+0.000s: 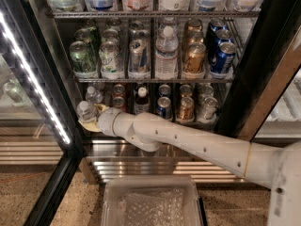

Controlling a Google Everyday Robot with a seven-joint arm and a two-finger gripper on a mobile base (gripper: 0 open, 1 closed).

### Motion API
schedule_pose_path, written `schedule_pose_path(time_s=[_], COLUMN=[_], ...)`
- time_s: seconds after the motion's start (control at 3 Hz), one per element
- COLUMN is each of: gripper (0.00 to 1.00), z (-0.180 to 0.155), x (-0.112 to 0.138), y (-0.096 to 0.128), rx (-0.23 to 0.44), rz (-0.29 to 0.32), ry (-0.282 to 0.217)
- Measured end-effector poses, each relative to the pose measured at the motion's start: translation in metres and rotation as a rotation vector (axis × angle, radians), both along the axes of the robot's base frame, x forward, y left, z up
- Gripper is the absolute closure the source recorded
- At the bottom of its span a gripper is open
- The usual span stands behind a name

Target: Pick water bottle from bottom shelf of fridge

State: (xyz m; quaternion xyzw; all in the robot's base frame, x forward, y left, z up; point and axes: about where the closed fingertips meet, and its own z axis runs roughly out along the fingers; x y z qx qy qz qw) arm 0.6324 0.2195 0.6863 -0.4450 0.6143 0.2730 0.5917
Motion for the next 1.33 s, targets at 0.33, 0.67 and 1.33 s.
schedule_pose_path(time_s=[0.33, 0.67, 1.33], gripper=[1.0, 1.0, 1.0], z=[0.0361, 0.0332, 0.028], x=[-0.079, -0.079, -0.0801], y=[-0.0123, -0.0123, -0.0138], rx=[0.08, 0.08, 0.081], rz=[0.083, 0.083, 0.087], ry=[-0.007, -0.007, -0.009])
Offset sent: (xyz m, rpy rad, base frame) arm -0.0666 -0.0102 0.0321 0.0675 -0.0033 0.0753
